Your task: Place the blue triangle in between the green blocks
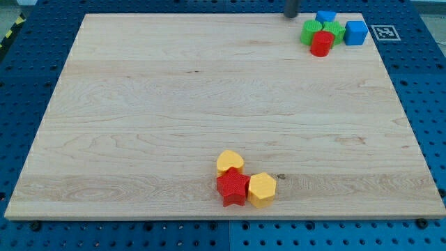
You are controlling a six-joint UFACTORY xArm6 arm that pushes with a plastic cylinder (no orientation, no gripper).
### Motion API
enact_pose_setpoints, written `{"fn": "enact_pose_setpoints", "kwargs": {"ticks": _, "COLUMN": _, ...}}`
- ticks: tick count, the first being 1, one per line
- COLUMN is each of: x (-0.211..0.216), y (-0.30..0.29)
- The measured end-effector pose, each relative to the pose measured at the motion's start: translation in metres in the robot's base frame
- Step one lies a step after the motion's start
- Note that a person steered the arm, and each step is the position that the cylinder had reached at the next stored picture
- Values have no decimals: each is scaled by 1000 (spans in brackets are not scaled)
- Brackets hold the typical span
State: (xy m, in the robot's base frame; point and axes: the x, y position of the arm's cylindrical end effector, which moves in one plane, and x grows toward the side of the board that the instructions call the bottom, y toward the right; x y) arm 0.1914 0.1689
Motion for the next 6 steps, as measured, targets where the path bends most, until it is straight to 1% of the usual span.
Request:
{"fn": "enact_pose_setpoints", "kwargs": {"ticks": 1, "x": 0, "y": 56}}
{"fn": "enact_pose_setpoints", "kwargs": {"ticks": 2, "x": 4, "y": 61}}
{"fn": "enact_pose_setpoints", "kwargs": {"ticks": 3, "x": 19, "y": 42}}
{"fn": "enact_pose_setpoints", "kwargs": {"ticks": 4, "x": 48, "y": 36}}
{"fn": "enact_pose_setpoints", "kwargs": {"ticks": 5, "x": 57, "y": 29}}
{"fn": "enact_pose_setpoints", "kwargs": {"ticks": 6, "x": 57, "y": 3}}
